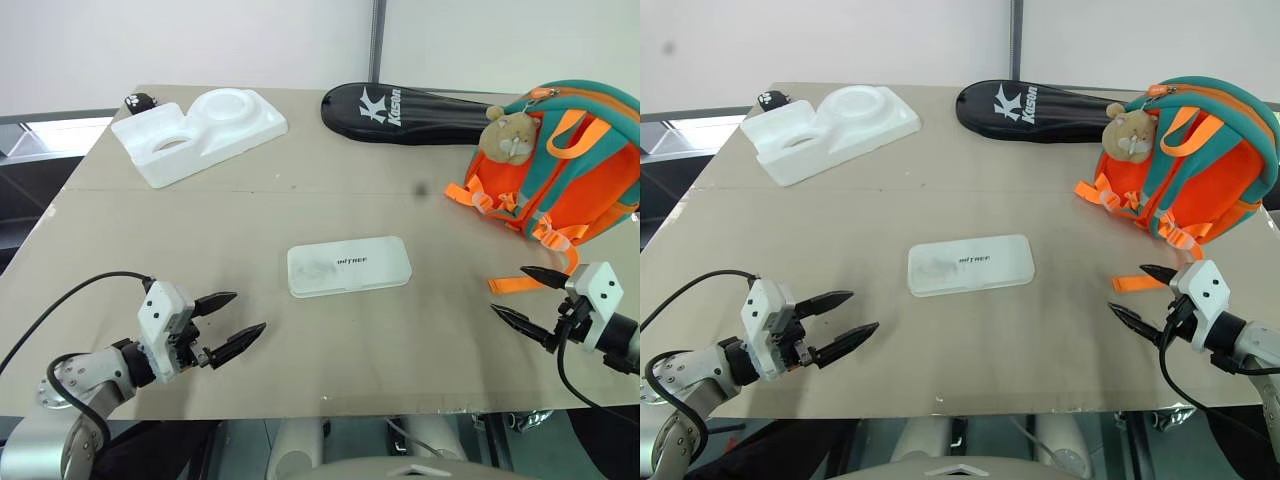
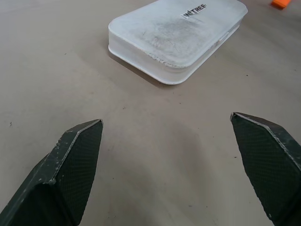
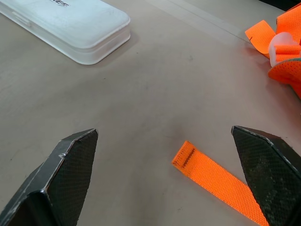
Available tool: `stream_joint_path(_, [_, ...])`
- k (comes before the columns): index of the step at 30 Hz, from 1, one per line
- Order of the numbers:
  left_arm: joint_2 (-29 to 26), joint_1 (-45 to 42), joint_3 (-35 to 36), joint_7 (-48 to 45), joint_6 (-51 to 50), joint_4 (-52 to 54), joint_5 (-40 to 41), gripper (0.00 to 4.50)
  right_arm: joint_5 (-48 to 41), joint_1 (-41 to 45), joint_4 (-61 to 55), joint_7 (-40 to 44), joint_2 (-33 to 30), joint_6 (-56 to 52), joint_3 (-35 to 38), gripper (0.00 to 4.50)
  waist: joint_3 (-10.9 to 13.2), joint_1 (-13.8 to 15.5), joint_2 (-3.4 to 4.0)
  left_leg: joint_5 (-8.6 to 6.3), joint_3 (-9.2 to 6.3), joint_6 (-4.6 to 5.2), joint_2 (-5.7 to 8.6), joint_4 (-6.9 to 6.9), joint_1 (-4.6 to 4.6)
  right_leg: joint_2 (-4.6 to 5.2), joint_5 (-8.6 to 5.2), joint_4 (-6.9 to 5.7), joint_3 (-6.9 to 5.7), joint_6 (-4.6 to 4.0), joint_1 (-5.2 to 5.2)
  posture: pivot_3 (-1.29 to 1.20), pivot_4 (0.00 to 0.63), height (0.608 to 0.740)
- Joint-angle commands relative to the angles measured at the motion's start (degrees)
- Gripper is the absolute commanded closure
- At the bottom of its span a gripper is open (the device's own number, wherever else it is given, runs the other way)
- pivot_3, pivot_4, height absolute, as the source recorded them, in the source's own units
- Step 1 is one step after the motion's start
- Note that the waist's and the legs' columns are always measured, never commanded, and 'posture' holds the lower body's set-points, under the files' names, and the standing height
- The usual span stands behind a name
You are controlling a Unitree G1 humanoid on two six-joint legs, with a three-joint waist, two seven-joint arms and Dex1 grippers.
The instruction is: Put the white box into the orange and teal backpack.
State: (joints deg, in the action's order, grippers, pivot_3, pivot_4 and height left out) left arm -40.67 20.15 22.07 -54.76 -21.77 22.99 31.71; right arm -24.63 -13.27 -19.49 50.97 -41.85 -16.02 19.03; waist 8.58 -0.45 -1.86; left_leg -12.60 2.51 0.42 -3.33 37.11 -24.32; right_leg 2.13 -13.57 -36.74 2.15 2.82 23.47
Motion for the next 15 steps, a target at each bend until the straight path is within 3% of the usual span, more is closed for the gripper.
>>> stream_joint_path(1, [0.4, -2.7, 1.1, 2.5, -1.4, 1.7, 2.3, 0.05, 0.2, 2.0, -1.5, -2.4, 1.7, 0.8, -0.5, 0.0, 0.0, 0.0, -0.01, 0.0, 0.0, 0.0, 0.0, 0.0, 0.0, 0.0, 0.0, 0.0, 0.0, 0.0, 0.0, 0.0, 0.15, 0.74])
stream_joint_path(9, [4.0, -12.7, -0.5, 15.8, -10.3, 3.3, 3.7, 0.05, 6.2, 11.8, -9.6, -18.0, 7.5, -12.4, -11.5, 0.0, 0.0, -0.2, -0.06, 0.0, 0.14, 0.0, -0.01, -0.01, 0.14, -0.07, 0.02, -0.09, 0.2, 0.01, -0.03, 0.0, 0.15, 0.74])
stream_joint_path(10, [4.5, -14.4, -1.3, 18.5, -11.8, 2.8, 2.5, 0.01, 5.8, 15.1, -8.1, -19.9, 9.4, -14.9, -12.8, 0.25, 0.0, -0.2, -0.09, 0.0, 0.18, 0.0, -0.01, -0.03, 0.12, -0.08, 0.02, -0.07, 0.23, 0.01, -0.01, 0.0, 0.15, 0.74])
stream_joint_path(13, [8.1, -18.5, -3.6, 26.8, -15.4, 2.3, 0.4, 0.92, 9.4, 22.8, -4.1, -28.9, 16.5, -20.2, -16.9, 1.21, 0.0, -0.2, -0.12, 0.0, 0.16, 0.0, 0.0, -0.05, 0.15, -0.12, 0.03, -0.08, 0.24, 0.02, -0.01, 0.0, 0.15, 0.74])
stream_joint_path(15, [10.5, -18.9, -6.7, 29.9, -16.2, 2.7, -1.8, 2.03, 13.0, 25.1, -1.8, -32.6, 19.8, -20.8, -20.4, 2.42, -0.1, -0.2, -0.18, 0.0, 0.12, 0.01, 0.0, -0.05, 0.17, -0.15, 0.04, -0.12, 0.25, 0.02, -0.03, 0.0, 0.15, 0.74])
